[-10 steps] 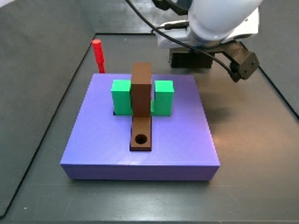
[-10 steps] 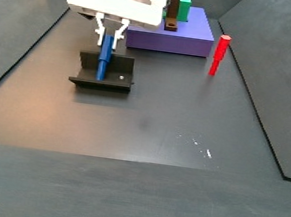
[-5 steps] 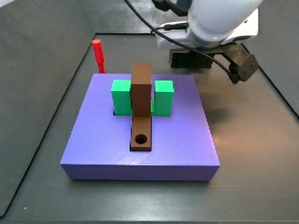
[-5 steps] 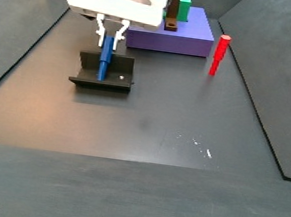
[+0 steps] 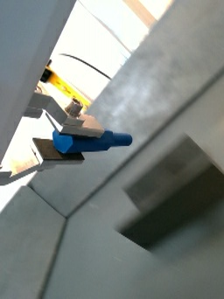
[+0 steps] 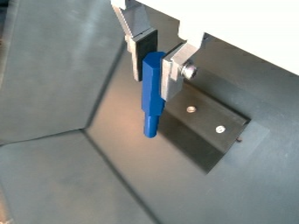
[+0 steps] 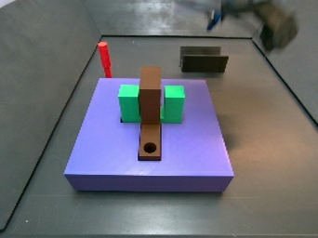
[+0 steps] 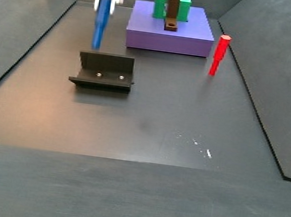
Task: Pick up the blue object. Move up. Place the blue object on the fixture. Regrasp the blue object. Move to above the board. Insert the blue object.
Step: Move to above the board.
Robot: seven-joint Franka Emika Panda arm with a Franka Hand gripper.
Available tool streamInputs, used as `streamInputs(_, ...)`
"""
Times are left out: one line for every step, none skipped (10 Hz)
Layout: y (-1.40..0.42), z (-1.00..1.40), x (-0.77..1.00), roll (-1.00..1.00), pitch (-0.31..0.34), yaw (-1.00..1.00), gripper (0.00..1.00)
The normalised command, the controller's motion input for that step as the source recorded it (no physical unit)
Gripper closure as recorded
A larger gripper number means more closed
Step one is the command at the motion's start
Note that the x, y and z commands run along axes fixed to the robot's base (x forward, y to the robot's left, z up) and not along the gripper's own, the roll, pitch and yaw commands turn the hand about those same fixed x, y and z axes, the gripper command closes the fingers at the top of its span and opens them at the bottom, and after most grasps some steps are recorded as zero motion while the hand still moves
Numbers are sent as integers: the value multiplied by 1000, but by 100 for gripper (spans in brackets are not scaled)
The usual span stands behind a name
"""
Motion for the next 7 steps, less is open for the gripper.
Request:
streamInputs(18,1400,-29,0,-6,37,100)
streamInputs(10,1400,-27,-9,-4,15,100)
streamInputs(24,1400,-18,-19,-6,0,100)
streamInputs(6,874,-12,-9,7,0,100)
streamInputs(-6,251,24,7,34,-6,100)
streamInputs(-1400,286,-994,-1000,188,-133,100)
streamInputs(-1400,301,-1019,-1000,184,-128,100)
